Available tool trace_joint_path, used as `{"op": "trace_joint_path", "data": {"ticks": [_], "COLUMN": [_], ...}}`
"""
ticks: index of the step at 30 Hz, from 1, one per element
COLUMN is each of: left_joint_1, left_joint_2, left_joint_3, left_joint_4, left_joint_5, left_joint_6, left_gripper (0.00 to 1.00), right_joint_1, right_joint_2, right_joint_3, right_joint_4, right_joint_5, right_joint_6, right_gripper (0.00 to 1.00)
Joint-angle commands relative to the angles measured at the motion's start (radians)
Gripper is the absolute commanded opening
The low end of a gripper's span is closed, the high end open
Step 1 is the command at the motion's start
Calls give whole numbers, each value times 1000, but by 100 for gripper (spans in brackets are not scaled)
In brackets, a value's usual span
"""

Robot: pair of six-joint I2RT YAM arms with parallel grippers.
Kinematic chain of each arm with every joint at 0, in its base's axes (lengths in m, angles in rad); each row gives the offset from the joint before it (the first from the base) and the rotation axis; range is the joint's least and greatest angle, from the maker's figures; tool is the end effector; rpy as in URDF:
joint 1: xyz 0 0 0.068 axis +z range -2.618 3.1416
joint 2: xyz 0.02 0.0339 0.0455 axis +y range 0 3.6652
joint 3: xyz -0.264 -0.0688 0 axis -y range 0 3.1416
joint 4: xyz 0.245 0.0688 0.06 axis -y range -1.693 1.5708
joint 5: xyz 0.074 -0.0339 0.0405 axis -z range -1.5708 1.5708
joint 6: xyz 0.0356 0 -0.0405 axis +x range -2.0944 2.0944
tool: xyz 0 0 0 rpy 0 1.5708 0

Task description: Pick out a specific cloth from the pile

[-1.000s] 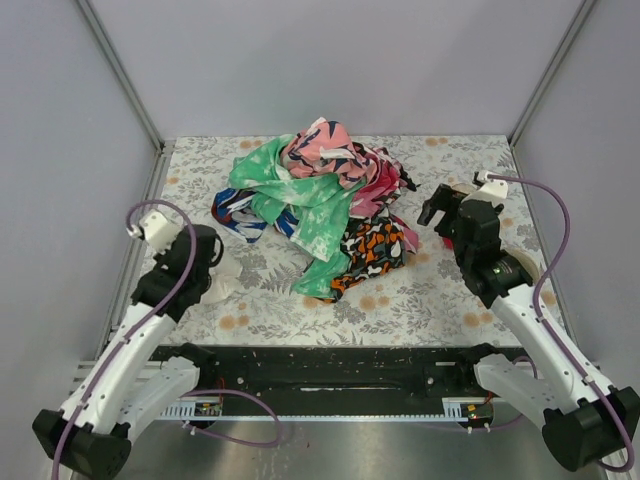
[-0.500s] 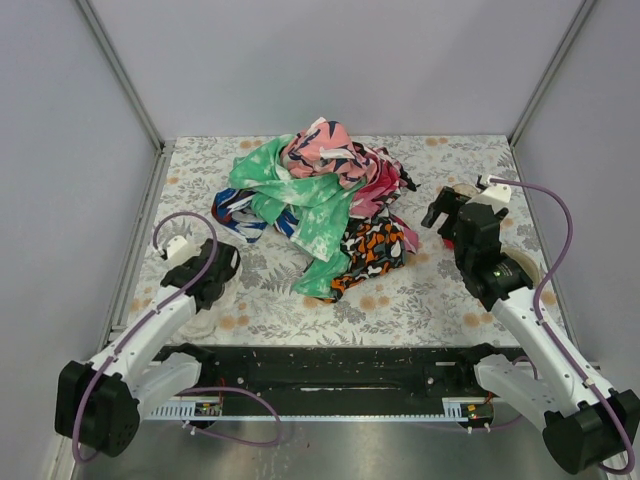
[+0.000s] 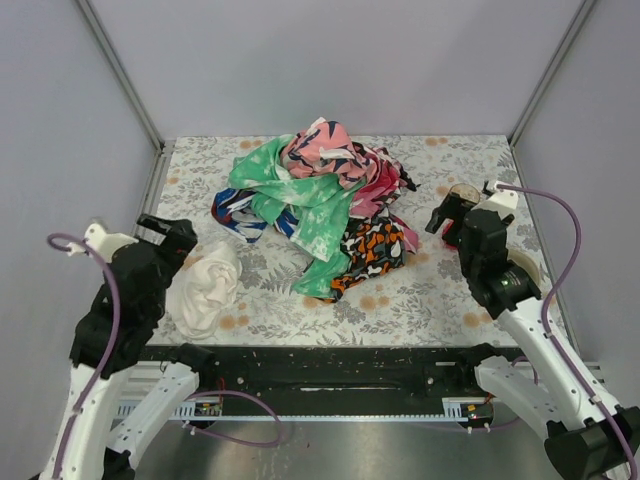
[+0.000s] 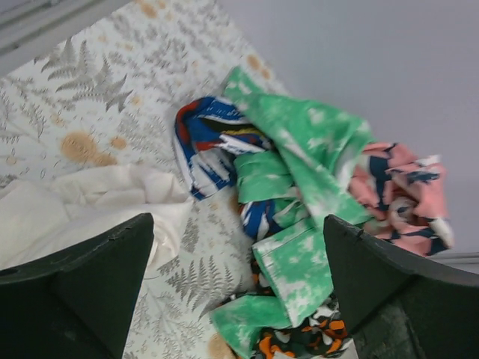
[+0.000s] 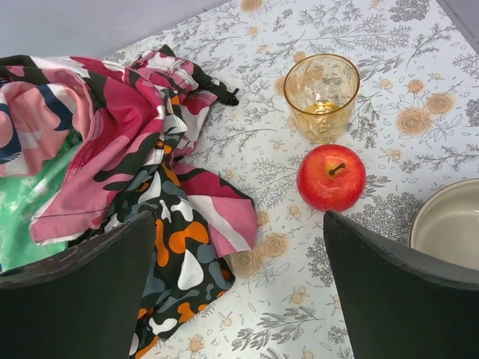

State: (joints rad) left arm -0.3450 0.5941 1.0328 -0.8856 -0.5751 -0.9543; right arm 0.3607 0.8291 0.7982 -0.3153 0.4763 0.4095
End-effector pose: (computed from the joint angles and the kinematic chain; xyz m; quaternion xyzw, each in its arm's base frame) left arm 0.0924 -0.0126 0.3748 -0.3876 0.7288 -0.1180 0.5520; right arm 0.1814 0.0510 0.3247 0.1549 0.7917 0.0309 0.5901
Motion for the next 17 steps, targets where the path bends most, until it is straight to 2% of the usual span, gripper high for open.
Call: {"op": "trace_joint_path", "data": {"ticks": [1, 7, 17], "left_joint_1": [4, 4, 3], "left_joint_2": [-69, -102, -71], "left_joint_3": [70, 30, -3], "left_joint_4": [10, 94, 91], "left_joint_5": [27, 106, 72], "left_joint_6": [87, 180, 154], "left_gripper": [99, 99, 99], "right_joint_1": [0, 0, 0], "right_joint_2": [-56, -120, -146], "right_joint_3": [15, -2, -34], "right_joint_4": [5, 8, 60], "right_joint_5": [4, 7, -11], "right_joint_6": [-6, -14, -52], "right_gripper": [99, 99, 99]}}
